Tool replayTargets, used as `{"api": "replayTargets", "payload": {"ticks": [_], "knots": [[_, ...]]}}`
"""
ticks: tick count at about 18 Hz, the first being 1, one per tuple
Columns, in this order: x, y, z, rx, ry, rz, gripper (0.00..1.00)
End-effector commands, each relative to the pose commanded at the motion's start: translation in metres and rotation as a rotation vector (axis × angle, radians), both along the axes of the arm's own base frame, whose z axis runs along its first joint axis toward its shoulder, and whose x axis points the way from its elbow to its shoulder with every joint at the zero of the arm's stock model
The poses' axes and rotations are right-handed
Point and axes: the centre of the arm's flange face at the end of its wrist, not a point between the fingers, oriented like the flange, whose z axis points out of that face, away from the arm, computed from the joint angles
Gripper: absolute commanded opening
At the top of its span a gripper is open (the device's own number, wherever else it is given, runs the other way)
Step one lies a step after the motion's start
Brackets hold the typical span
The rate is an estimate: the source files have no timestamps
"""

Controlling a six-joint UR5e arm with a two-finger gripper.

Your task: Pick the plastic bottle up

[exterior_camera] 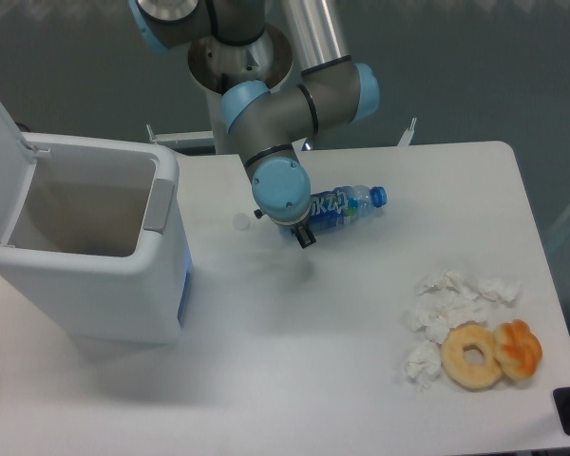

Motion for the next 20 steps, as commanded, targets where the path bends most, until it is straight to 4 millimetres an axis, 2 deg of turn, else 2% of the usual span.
{"api": "replayTargets", "payload": {"ticks": [4,10,18,20], "knots": [[-0.002,0.002,0.002,0.003,0.003,0.0,0.63],[-0.018,0.013,0.031,0.034,0.037,0.004,0.63],[-0.045,0.018,0.101,0.117,0.115,0.032,0.63],[-0.053,0.017,0.124,0.161,0.14,0.053,0.63]]}}
